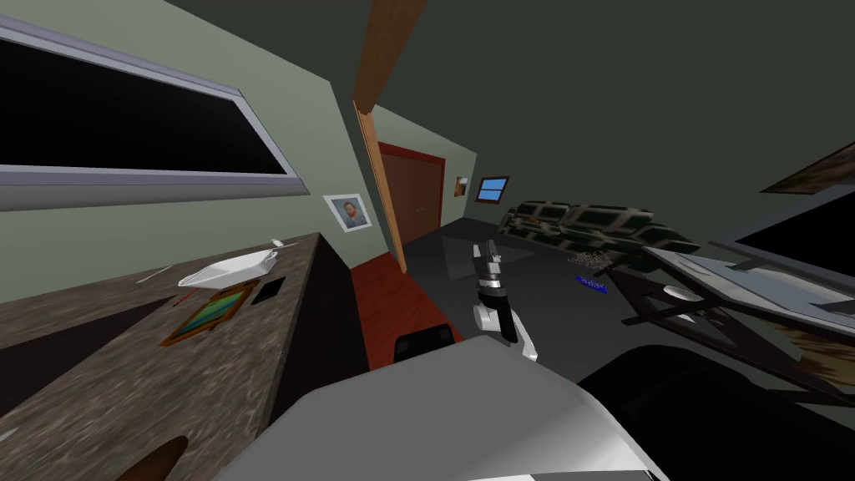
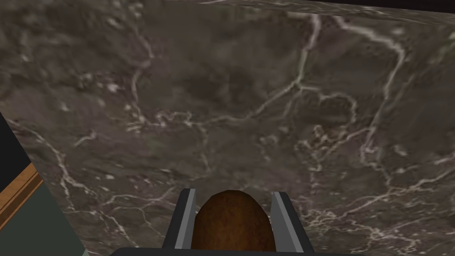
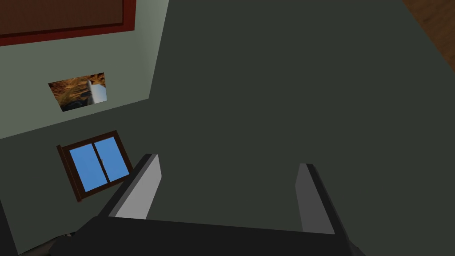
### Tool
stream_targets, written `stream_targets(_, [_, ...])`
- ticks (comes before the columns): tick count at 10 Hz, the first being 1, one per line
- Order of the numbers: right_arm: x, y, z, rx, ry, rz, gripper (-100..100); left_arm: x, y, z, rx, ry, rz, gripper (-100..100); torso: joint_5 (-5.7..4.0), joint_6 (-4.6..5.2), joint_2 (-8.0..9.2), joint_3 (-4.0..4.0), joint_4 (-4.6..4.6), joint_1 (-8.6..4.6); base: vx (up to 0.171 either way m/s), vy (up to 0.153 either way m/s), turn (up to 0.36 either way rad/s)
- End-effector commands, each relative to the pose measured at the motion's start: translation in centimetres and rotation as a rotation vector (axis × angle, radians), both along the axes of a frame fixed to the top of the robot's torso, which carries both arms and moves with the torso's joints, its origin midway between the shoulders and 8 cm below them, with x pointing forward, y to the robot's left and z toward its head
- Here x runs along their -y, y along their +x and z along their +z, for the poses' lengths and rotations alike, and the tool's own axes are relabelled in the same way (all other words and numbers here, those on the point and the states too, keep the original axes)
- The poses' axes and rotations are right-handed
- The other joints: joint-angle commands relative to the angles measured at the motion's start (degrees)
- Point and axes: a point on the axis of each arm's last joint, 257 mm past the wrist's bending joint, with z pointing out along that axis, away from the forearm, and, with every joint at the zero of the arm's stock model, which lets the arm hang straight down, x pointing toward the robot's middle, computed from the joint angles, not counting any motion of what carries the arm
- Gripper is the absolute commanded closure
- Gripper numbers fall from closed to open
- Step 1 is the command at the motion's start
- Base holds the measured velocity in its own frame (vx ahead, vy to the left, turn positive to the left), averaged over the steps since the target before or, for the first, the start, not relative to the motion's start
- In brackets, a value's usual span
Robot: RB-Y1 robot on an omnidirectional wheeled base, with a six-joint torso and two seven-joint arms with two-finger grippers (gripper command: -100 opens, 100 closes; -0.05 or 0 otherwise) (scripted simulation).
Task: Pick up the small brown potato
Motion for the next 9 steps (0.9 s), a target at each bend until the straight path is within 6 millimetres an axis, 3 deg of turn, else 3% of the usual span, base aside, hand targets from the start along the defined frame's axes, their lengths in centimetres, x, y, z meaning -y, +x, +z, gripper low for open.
stream_targets(1, [0.0,0.0,0.0,0.0,0.0,0.0,0,0.0,0.0,0.0,0.0,0.0,0.0,100,0.0,0.0,0.0,0.0,0.0,0.0,0.0,0.0,0.0])
stream_targets(2, [0.0,0.0,0.0,0.0,0.0,0.0,0,0.0,0.0,0.0,0.0,0.0,0.0,0,0.0,0.0,0.0,0.0,0.0,0.0,0.0,0.0,0.0])
stream_targets(3, [0.0,0.0,0.0,0.0,0.0,0.0,0,-0.2,0.9,0.5,0.0,0.0,-0.009,100,0.0,-0.01,0.0,0.0,0.0,0.0,-0.023,-0.018,0.094])
stream_targets(7, [0.0,0.0,0.0,0.0,0.0,0.0,0,-0.7,3.6,1.9,-0.001,0.0,-0.034,100,-0.06,-0.01,0.15,0.09,0.04,-0.15,-0.041,-0.027,0.069])
stream_targets(8, [0.0,0.0,0.0,0.0,0.0,0.0,0,-0.6,3.1,1.7,-0.002,0.001,-0.028,100,-0.06,-0.01,0.15,0.09,0.04,-0.16,-0.018,-0.013,0.013])
stream_targets(9, [0.0,0.0,0.0,0.0,0.0,0.0,0,-0.6,3.2,1.8,-0.001,0.0,-0.029,0,-0.03,-0.02,0.11,0.07,0.03,-0.11,0.0,0.0,0.0])
